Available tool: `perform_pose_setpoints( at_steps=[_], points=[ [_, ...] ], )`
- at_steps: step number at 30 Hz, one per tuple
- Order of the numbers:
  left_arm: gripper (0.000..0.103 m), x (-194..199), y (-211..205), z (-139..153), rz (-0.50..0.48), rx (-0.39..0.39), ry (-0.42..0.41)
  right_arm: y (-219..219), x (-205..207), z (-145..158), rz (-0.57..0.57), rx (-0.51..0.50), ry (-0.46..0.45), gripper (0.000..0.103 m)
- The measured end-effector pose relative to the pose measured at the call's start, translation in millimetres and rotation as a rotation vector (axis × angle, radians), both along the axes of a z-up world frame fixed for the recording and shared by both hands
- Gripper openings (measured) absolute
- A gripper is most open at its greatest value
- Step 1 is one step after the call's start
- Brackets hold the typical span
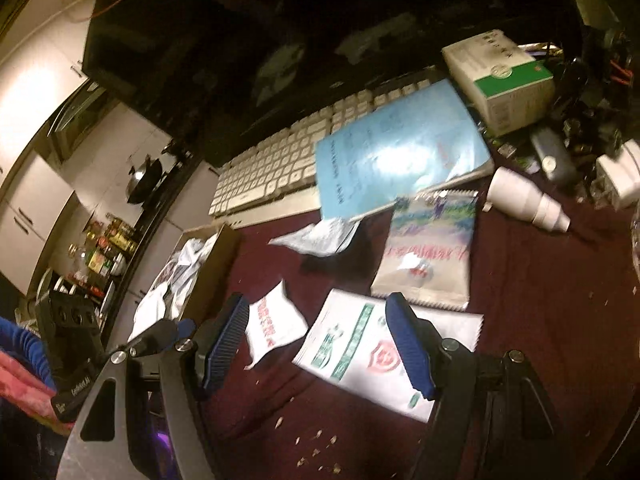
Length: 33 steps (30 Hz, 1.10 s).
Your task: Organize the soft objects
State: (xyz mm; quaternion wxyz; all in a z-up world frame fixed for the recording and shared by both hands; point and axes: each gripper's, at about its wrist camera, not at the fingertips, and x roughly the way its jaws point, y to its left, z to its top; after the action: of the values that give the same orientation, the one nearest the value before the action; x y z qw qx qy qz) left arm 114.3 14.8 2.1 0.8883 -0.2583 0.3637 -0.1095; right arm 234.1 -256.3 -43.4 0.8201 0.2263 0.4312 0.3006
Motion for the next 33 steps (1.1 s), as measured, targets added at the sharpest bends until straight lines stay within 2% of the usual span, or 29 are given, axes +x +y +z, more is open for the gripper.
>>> perform_pose_setpoints(
  at_steps=[3,6,7,10,12,14,16,19,20,22,23,25,27,31,33],
  points=[
    [0.072,15,-3,0,-0.019,-0.008,0.014,-2,16,1,-0.009,-0.017,0.020,0.071],
    [0.072,42,-7,-4,-0.045,-0.070,0.072,-4,34,-4,-0.014,0.012,0.060,0.071],
    [0.072,54,-12,-6,-0.030,-0.068,0.101,-6,39,-6,-0.042,0.011,0.070,0.071],
    [0.072,80,-29,-8,-0.025,-0.012,0.120,-18,45,-15,-0.164,-0.042,0.104,0.071],
    [0.072,95,-35,-16,-0.057,-0.064,0.170,-22,45,-21,-0.206,-0.065,0.116,0.071],
    [0.072,113,-40,-28,-0.072,-0.121,0.232,-22,46,-27,-0.212,-0.078,0.134,0.071],
    [0.072,127,-45,-41,-0.053,-0.110,0.283,-16,46,-30,-0.204,-0.110,0.131,0.070],
    [0.069,133,-47,-41,-0.019,-0.088,0.262,-4,42,-31,-0.190,-0.186,0.091,0.070],
    [0.065,133,-46,-41,-0.007,-0.091,0.265,1,40,-30,-0.188,-0.219,0.076,0.070],
    [0.041,132,-43,-44,0.021,-0.074,0.279,8,37,-29,-0.193,-0.270,0.052,0.070],
    [0.025,132,-41,-46,0.031,-0.062,0.290,13,35,-29,-0.189,-0.312,0.036,0.068],
    [0.017,128,-35,-49,0.038,-0.077,0.288,23,33,-28,-0.176,-0.406,0.002,0.057],
    [0.009,122,-33,-49,0.023,-0.096,0.277,27,29,-28,-0.170,-0.453,-0.021,0.045],
    [0.006,98,-29,-44,0.004,-0.138,0.236,23,23,-27,-0.182,-0.453,-0.057,0.030],
    [0.005,81,-23,-40,0.008,-0.171,0.208,18,21,-25,-0.198,-0.444,-0.071,0.018]
  ],
)
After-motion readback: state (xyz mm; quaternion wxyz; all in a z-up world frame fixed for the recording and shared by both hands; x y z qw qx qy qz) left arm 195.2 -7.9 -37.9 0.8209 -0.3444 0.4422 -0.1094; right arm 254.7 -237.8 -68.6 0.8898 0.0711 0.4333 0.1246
